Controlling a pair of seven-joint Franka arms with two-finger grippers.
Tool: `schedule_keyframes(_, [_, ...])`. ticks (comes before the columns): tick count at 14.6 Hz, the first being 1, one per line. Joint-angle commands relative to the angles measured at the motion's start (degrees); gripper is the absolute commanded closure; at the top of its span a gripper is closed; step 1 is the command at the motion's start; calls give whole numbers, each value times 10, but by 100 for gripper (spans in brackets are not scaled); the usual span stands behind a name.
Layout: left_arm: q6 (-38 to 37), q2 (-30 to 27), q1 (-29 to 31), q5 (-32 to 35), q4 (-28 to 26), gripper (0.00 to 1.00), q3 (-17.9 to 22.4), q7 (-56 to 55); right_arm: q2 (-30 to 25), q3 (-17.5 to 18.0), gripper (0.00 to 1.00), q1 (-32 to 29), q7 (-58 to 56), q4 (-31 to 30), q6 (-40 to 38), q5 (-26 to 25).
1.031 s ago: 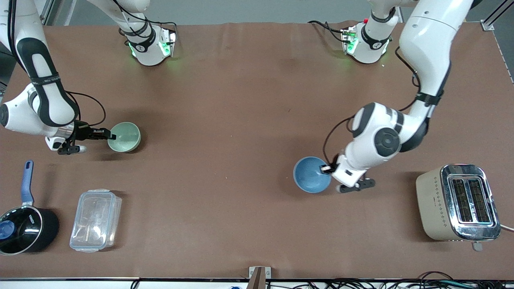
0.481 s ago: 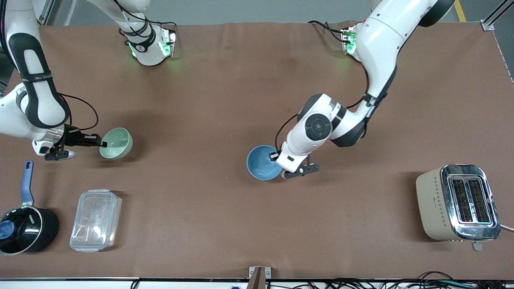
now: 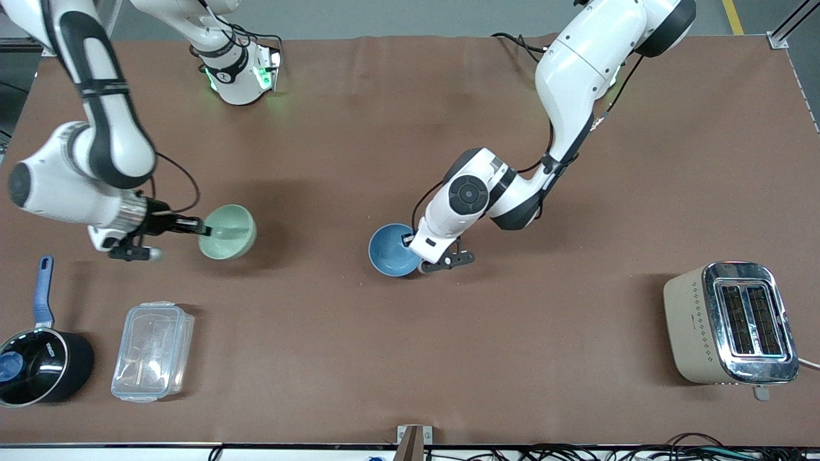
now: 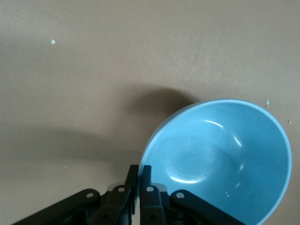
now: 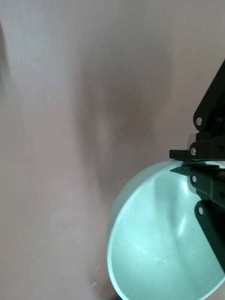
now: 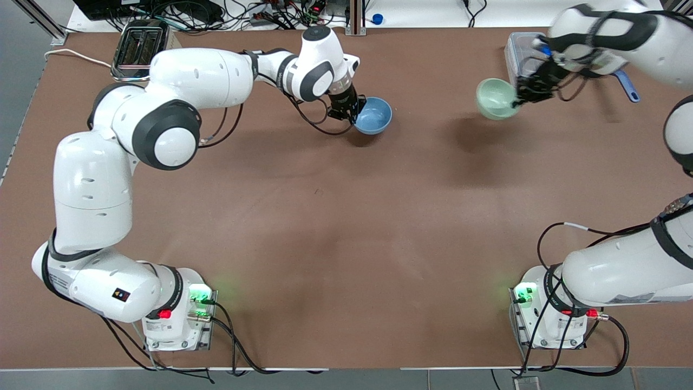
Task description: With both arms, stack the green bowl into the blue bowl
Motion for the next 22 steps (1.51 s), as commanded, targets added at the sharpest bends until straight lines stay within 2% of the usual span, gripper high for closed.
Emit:
schedule_keyframes(1, [17, 17, -5, -2, 15, 76, 6, -4, 1, -6, 100, 103, 142, 19, 35, 4])
schedule_keyframes(2, [18, 17, -5, -2, 15, 68, 6, -4, 14, -5, 100, 133, 186, 27, 55, 4])
schedule_keyframes(3, [17, 11, -1, -1, 18, 50, 7, -4, 22, -5, 100, 162, 226, 37, 69, 4])
schedule_keyframes(5, [12, -14, 9, 2, 26, 0, 20, 0, 40, -6, 100, 205, 297, 61, 74, 4])
schedule_keyframes(8, [-18, -70, 41, 22, 26, 0, 44, 2, 63, -6, 100, 264, 371, 91, 75, 4])
schedule_keyframes(12, [-146, -149, 113, 104, 26, 0, 43, 38, 107, -6, 100, 322, 443, 106, 135, 4])
schedule_keyframes(17, [-267, -246, 196, 120, 24, 0, 40, 216, 159, -7, 100, 348, 480, 140, 165, 4])
schedule_keyframes(22, [-366, -333, 249, 112, 20, 0, 37, 356, 177, -7, 99, 353, 481, 140, 186, 4])
